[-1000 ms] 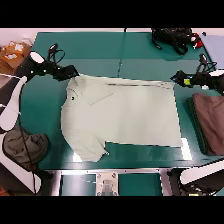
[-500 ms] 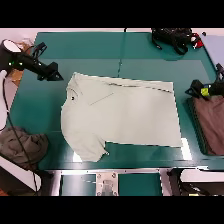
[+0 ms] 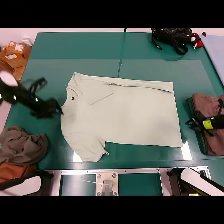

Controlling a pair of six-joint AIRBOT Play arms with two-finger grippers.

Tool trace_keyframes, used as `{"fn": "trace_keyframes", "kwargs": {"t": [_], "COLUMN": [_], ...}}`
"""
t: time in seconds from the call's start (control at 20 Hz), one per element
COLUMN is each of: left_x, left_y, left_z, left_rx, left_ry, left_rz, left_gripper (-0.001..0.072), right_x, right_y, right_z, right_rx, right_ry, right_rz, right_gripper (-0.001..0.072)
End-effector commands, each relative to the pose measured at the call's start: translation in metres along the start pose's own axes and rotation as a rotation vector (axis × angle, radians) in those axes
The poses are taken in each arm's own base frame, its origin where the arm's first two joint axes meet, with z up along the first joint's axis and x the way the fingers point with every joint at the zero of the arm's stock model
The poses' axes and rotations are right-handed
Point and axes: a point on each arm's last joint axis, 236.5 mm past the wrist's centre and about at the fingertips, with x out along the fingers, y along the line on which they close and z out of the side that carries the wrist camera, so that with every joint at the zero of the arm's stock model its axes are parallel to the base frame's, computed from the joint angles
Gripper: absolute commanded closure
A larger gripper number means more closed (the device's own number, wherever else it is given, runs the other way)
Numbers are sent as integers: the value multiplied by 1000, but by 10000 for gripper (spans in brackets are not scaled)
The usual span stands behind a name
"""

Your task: Fold the shirts.

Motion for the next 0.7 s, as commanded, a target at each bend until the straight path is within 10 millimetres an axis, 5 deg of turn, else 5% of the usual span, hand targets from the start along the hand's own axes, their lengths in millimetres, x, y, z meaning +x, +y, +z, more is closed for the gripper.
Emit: {"fn": "trace_keyframes", "kwargs": {"t": [0.0,0.2,0.3,0.35,0.4,0.45,0.5,0.65], "left_x": [49,79,86,88,90,89,87,77], "left_y": [13,10,1,0,2,3,2,-3], "left_z": [-48,-54,-50,-50,-50,-48,-46,-34], "left_rx": [-105,-152,-151,-140,-111,-95,-75,-54], "left_ry": [34,-7,-47,-58,-66,-71,-79,-104], "left_rz": [-31,-101,-159,-169,-163,-158,-157,-162], "left_gripper": [111,112,113,232,530,668,684,684], "right_x": [11,18,18,18,18,19,20,30], "right_y": [-22,-21,-20,-20,-20,-20,-21,-24], "right_z": [-37,-39,-38,-38,-38,-38,-40,-57], "right_rx": [95,108,109,109,109,102,102,103], "right_ry": [90,86,81,81,82,83,88,132], "right_rz": [-18,-6,-4,-4,-4,-4,-4,-4], "right_gripper": [354,349,264,262,262,256,195,196]}}
